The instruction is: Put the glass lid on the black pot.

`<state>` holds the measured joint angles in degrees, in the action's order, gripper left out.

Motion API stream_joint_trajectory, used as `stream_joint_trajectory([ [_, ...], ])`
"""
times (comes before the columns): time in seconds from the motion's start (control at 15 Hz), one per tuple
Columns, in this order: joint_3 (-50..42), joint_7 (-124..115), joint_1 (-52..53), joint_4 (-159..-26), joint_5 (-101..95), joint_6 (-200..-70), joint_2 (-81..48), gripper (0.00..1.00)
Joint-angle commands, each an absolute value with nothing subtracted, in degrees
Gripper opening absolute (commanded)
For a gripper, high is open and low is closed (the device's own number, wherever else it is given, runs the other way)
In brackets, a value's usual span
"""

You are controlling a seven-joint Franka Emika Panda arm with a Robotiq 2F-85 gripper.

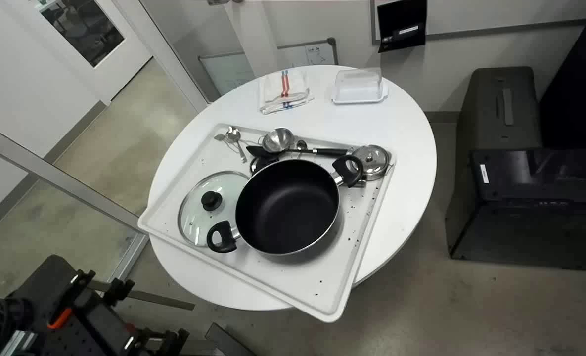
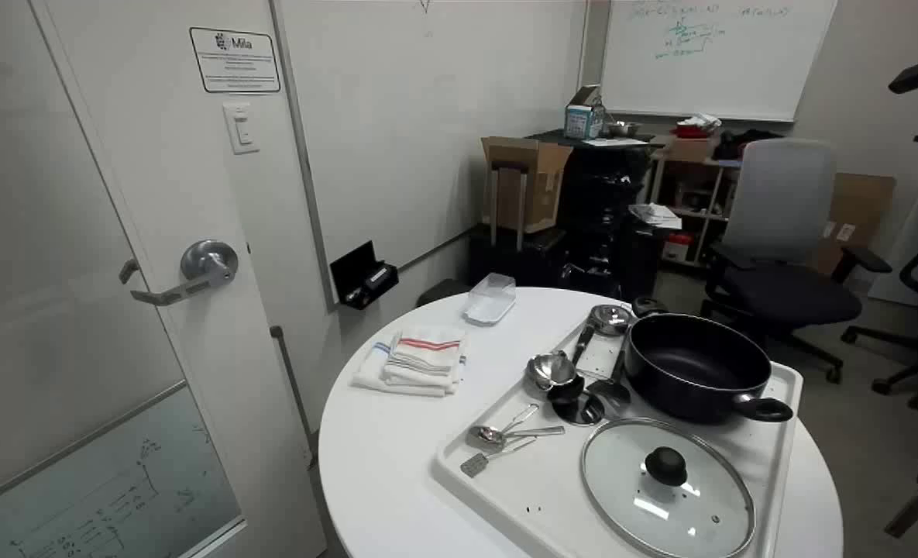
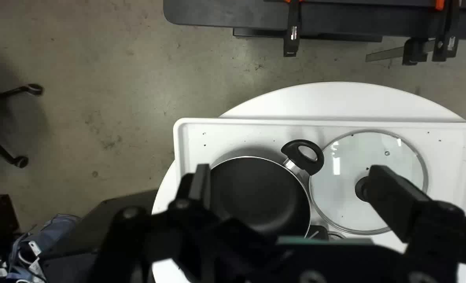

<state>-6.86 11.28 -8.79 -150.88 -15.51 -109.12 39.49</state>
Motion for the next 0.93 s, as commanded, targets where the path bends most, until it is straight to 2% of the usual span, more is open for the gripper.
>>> stream_joint_trajectory([
  [0.0,-7.39,10.95,-8.13,-150.77,-15.84,-108.89,39.52,1.00],
  [0.87,-7.31,11.46,-7.69,-150.48,-15.74,-108.87,38.79,1.00],
])
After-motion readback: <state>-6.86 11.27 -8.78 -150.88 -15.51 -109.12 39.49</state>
